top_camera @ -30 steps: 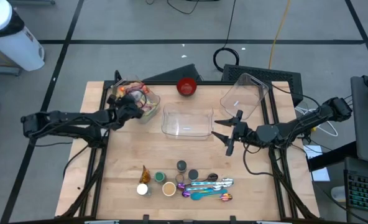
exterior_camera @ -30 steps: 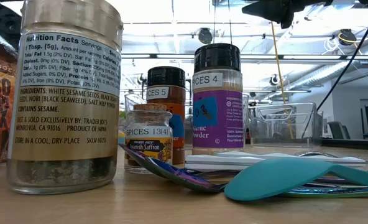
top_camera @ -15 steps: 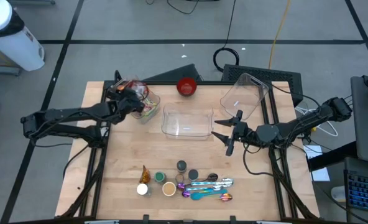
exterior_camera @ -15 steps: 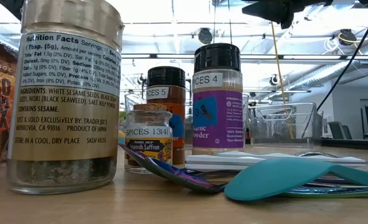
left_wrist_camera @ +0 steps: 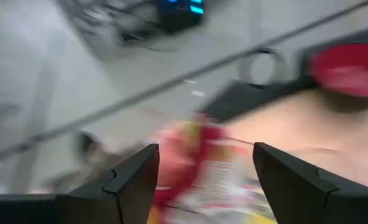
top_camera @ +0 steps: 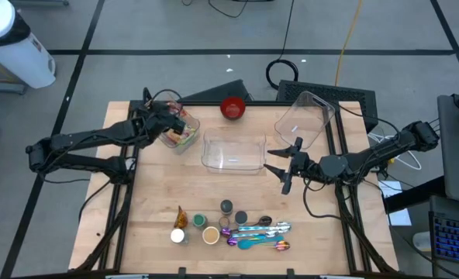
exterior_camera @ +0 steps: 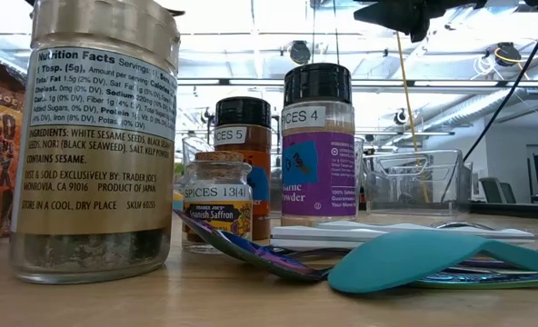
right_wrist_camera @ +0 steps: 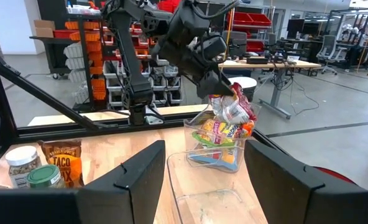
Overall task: Pick & Place Food Item
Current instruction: Put the red noodle pack into the left transparent bin
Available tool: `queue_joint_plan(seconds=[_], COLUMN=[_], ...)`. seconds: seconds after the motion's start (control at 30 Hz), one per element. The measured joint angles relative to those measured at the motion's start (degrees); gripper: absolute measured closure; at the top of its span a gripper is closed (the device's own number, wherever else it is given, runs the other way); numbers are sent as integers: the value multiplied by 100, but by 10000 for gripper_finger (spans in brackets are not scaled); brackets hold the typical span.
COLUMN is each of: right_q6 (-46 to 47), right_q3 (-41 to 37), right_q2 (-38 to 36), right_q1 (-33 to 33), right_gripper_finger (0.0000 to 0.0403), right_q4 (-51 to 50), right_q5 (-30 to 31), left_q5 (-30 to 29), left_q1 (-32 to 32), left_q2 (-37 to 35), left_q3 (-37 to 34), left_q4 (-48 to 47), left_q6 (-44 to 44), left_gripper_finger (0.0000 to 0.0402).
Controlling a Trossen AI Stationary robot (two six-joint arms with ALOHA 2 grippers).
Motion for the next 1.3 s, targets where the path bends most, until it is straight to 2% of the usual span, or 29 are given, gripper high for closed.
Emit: queue_joint_plan(seconds=[0.07,0.1,0.23,0.33,0.53,0.63,0.8,1.0,1.17,1.3], right_q6=[0,0,18,20,13,6,4,30,19,-4], right_q3=[0,0,0,0,0,0,0,0,0,0], right_q2=[0,0,0,0,0,0,0,0,0,0], right_q1=[0,0,0,2,2,2,2,2,2,2], right_gripper_finger=[190,190,190,190,190,190,190,190,190,190], right_q4=[0,0,0,0,1,2,2,5,24,27], right_q5=[0,0,0,-2,-2,-2,-2,-2,-2,1], left_q5=[454,486,42,12,-589,-686,-625,-272,-87,-45], left_q1=[-6,-8,126,361,763,954,1141,1158,1165,1088], left_q2=[76,158,499,715,863,860,862,862,824,459], left_q3=[1,2,-37,-63,-66,-66,-66,-66,-66,-76], left_q4=[114,149,79,-133,-1046,-1387,-1525,-1387,-1312,-1155], left_q6=[-87,-92,-248,-333,-1006,-1136,-1176,-1189,-717,-419], left_gripper_finger=[135,135,135,135,135,135,135,135,135,135])
